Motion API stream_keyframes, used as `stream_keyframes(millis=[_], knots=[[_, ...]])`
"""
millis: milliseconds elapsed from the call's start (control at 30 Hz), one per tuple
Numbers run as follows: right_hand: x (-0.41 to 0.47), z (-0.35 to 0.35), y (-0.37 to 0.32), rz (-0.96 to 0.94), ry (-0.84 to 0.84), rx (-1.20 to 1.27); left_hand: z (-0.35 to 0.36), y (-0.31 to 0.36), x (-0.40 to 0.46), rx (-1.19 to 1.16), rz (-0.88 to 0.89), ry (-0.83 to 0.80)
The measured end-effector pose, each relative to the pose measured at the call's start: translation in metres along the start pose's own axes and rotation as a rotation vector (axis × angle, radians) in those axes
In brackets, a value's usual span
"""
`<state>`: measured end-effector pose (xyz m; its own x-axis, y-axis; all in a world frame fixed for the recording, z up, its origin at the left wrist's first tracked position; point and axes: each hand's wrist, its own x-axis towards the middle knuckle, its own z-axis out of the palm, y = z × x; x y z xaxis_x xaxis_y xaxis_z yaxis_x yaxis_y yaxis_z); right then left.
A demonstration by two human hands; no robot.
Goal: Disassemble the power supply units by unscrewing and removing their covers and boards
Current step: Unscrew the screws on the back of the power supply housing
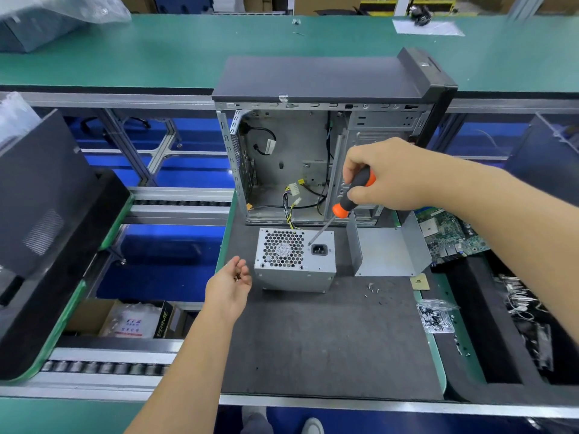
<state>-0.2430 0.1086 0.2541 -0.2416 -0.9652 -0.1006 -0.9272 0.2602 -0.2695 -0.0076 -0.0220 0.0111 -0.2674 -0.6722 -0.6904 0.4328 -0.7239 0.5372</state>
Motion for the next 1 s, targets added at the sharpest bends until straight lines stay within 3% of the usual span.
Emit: stream_keyframes(millis=[400, 567, 667, 833, 900, 1000], knots=[[0.003, 0.013, 0.005, 0.004, -0.033, -0.013, 0.019, 0.005, -0.001, 0.257, 0.022, -0.042], [0.004, 0.015, 0.007, -0.005, -0.036, -0.012, 0.007, 0.0, 0.005, 0.361, 0.038, 0.03], [0.003, 0.015, 0.009, -0.001, -0.026, -0.009, -0.013, -0.011, 0.009, 0.663, 0.164, 0.055], [0.003, 0.014, 0.009, -0.009, -0.009, 0.003, -0.056, -0.034, 0.006, 1.427, 0.631, -0.019], [0.003, 0.015, 0.008, -0.016, -0.007, -0.002, -0.074, -0.045, 0.004, 1.553, 0.759, -0.075], [0.003, 0.016, 0.009, -0.023, 0.002, 0.0, -0.096, -0.063, 0.001, 1.731, 0.811, -0.16]])
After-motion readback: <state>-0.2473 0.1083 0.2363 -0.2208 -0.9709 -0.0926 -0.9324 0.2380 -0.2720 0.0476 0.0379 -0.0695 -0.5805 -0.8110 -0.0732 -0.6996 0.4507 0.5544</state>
